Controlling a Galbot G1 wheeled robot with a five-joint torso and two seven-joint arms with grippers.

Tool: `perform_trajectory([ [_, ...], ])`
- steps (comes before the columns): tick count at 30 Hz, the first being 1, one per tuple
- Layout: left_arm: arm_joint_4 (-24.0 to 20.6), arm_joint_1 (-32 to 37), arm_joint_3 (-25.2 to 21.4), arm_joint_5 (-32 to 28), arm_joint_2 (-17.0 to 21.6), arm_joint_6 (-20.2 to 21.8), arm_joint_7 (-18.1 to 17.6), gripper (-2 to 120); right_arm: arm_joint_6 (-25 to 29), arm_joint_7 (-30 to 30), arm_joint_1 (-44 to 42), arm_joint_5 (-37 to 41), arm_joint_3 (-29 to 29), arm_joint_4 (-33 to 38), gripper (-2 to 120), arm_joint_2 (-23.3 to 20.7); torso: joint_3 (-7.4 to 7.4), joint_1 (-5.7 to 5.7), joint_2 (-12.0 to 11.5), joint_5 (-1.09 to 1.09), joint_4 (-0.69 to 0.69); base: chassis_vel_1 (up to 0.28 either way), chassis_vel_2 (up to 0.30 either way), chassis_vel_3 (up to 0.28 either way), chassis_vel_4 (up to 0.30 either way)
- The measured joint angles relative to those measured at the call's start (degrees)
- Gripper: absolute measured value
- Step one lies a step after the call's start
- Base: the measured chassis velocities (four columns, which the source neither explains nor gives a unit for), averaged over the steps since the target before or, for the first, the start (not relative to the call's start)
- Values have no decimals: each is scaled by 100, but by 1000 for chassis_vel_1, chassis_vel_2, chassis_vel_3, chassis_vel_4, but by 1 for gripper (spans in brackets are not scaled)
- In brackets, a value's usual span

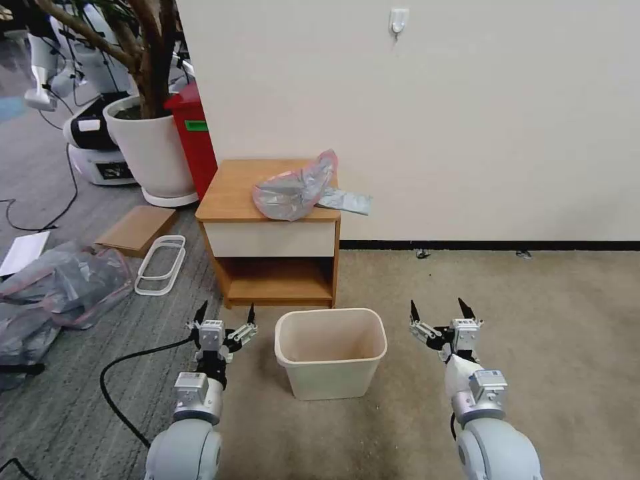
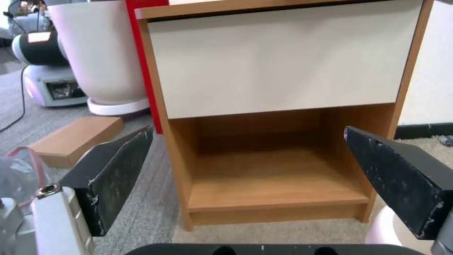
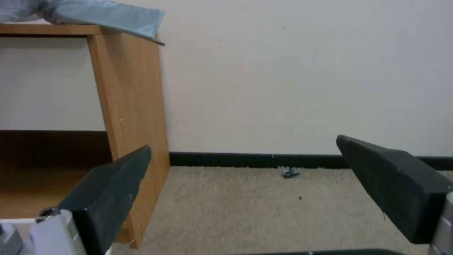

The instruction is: Pick up the garbage bag from the table and place it over the trash can.

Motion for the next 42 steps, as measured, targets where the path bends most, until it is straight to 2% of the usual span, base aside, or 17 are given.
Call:
perform_trajectory([
  [29, -5, 7, 0, -11, 7, 6, 0, 100, 0, 0, 0, 0, 0, 0, 100, 0, 0, 0, 0, 0, 0, 0, 0, 0, 0],
  [33, -420, 211, -61, -323, 205, 203, -205, 100, -68, 4, -6, 23, 4, 77, 100, -1, 0, 0, 0, 1, 0, 0, 0, 0, 0],
  [36, -1081, 535, -159, -816, 519, 551, -568, 100, -512, 105, -65, 204, 35, 625, 100, -6, 0, 0, 0, -1, 2, 0, 0, 0, 0],
  [37, -1081, 535, -159, -816, 519, 551, -568, 100, -512, 105, -65, 204, 35, 625, 100, -6, 0, 0, 0, -1, 2, 0, 0, 0, 0],
  [40, -1695, 841, -253, -1279, 817, 868, -907, 100, -1050, 229, -144, 424, 76, 1271, 100, -13, 0, 0, 0, 2, 2, 0, 0, 0, 0],
  [42, -1750, 914, -287, -1446, 893, 815, -963, 100, -1197, 276, -174, 530, 82, 1513, 100, -15, -1, 0, 0, 0, 1, 0, 0, 0, 0],
])
